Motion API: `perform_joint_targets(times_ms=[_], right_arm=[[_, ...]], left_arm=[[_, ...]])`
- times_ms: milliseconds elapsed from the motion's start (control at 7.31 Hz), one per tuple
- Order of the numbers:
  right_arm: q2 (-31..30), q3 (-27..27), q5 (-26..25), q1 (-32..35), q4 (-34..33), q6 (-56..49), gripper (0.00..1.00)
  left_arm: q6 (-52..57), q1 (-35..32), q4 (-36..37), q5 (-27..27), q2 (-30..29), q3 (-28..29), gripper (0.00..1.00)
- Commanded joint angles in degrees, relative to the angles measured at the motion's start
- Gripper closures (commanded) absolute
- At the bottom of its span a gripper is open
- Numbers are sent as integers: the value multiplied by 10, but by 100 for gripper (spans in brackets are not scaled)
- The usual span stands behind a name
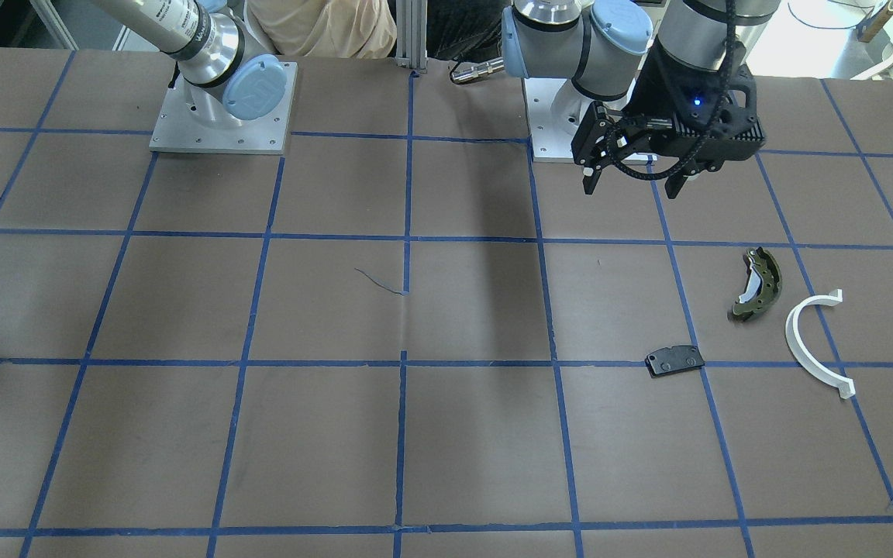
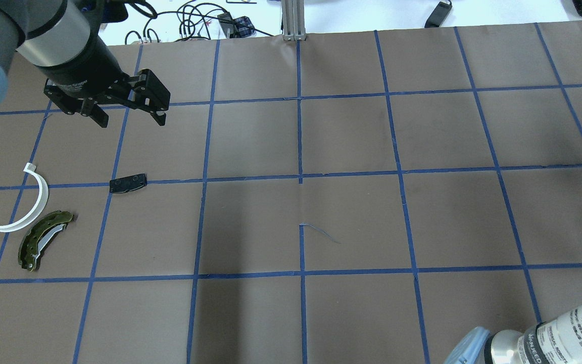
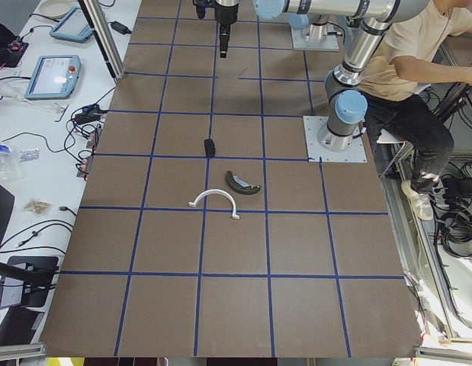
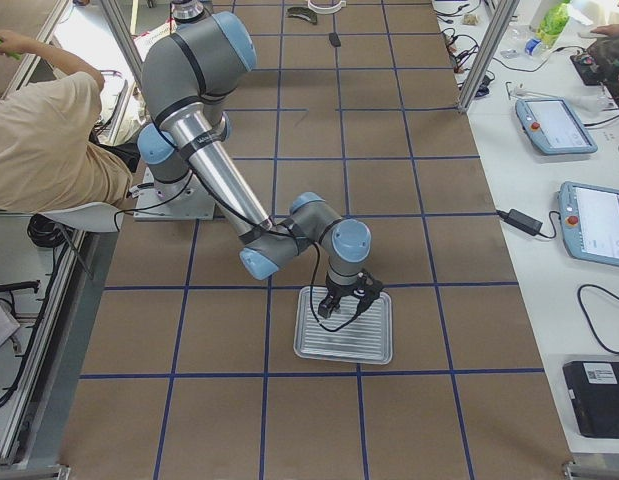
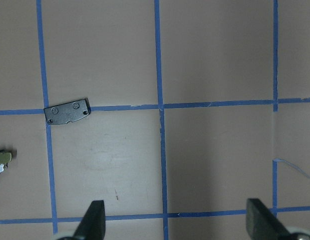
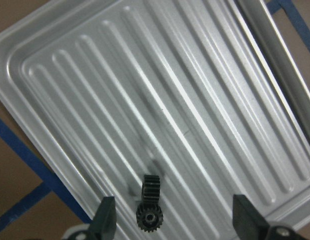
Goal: Place bearing gear from tray to pile
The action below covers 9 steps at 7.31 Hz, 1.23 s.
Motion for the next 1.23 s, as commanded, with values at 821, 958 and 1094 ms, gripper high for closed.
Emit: perform_joint_targets(times_ms=[821, 958, 1094], right_arm=[[23, 1, 5, 1, -5, 24, 25], [26, 1, 5, 1, -5, 24, 26], [26, 2, 5, 1, -6, 25, 30]], left_arm=[[1, 0, 1, 0, 0, -1, 0], [3, 0, 1, 0, -9, 8, 0], [2, 0, 1, 0, -7, 5, 0]])
